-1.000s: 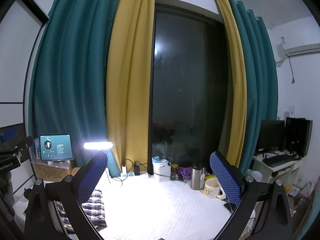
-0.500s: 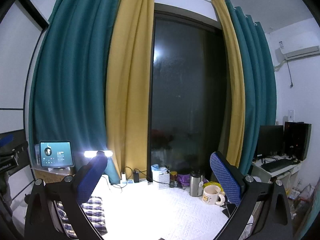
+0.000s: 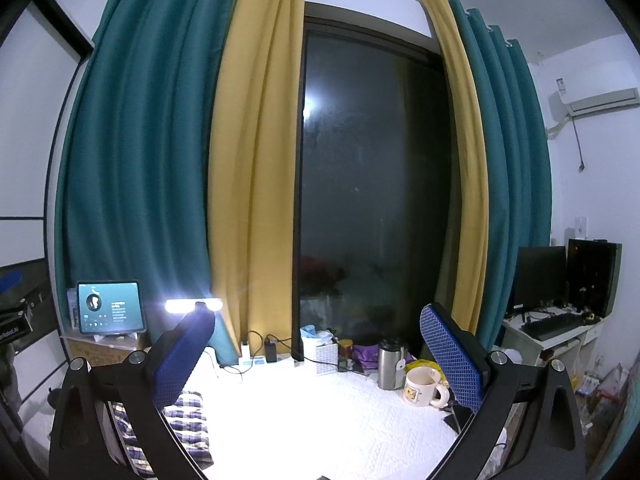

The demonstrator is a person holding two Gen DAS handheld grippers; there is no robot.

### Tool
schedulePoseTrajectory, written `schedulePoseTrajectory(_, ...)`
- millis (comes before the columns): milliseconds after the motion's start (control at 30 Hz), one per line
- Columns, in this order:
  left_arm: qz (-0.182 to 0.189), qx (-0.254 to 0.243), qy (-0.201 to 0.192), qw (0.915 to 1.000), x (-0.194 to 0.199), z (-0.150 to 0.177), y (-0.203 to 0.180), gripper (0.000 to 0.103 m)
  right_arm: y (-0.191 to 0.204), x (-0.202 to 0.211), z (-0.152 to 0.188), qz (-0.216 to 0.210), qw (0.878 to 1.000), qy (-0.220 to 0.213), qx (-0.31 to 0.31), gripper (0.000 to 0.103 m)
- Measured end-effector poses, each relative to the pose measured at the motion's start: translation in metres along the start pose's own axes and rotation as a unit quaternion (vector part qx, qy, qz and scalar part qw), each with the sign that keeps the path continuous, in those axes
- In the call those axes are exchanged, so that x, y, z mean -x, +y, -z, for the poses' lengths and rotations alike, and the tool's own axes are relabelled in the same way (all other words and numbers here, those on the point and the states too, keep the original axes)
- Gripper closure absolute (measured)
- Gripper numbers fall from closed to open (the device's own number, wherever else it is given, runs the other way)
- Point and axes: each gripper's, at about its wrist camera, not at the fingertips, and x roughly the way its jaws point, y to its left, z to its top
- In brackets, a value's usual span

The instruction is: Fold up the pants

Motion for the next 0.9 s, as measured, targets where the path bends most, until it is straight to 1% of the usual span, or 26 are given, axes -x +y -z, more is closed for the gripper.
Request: schedulePoseTrajectory(900,0.005,-0.002,-0.003,1.0,0.0051,0.0037,-0.0016,0.001,0.0052,0.0028,0.0025,-0.005,1.0,-0.001,0.004,0.0)
